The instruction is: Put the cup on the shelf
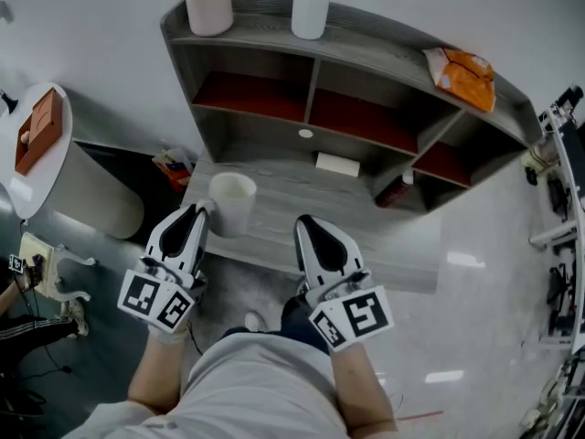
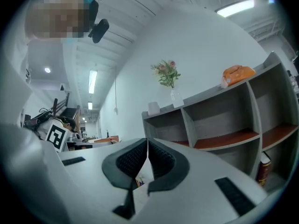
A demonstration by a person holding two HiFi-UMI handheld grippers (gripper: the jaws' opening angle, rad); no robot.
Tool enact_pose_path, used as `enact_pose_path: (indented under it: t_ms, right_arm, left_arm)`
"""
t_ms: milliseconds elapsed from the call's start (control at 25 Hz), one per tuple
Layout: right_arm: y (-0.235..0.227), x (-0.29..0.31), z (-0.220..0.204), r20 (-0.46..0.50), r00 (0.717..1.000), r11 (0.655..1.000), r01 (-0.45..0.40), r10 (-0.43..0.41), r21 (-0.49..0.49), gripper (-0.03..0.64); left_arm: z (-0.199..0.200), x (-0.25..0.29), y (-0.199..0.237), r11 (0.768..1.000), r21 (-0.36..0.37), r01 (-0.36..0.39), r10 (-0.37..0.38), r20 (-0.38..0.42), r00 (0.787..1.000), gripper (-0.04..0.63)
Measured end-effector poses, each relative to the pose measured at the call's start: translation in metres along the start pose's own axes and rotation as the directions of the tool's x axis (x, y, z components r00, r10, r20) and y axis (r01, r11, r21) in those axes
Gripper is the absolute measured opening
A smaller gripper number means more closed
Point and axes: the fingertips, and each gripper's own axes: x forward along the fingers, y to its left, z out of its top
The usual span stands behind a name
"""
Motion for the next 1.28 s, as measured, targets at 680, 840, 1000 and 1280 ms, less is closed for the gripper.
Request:
enact_pose_path:
  t_ms: [680, 840, 1000, 1280]
  right_arm:
    - [-0.128, 0.061, 0.023, -0.009, 0.985, 0.984, -0.171, 0.172, 0.044, 0.023]
    - [-0.138, 0.065, 0.026, -0.008, 0.985, 0.984, -0.169, 0.17, 0.048, 0.023]
    - [-0.145, 0.069, 0.025, -0.01, 0.992, 0.991, -0.127, 0.127, 0.046, 0.023]
    - [-0.146, 0.077, 0.017, -0.023, 1.0, 0.998, 0.012, -0.011, 0.054, 0.023]
  left_arm:
    - [0.01, 0.153, 0.007, 0.981, 0.043, -0.187, 0.186, 0.018, 0.982, 0.054]
    - [0.02, 0.182, 0.019, 0.978, 0.065, -0.199, 0.197, 0.032, 0.98, 0.054]
    - [0.033, 0.209, 0.036, 0.981, 0.073, -0.178, 0.175, 0.049, 0.983, 0.054]
    - [0.046, 0.255, 0.074, 0.993, 0.077, -0.093, 0.088, 0.06, 0.994, 0.054]
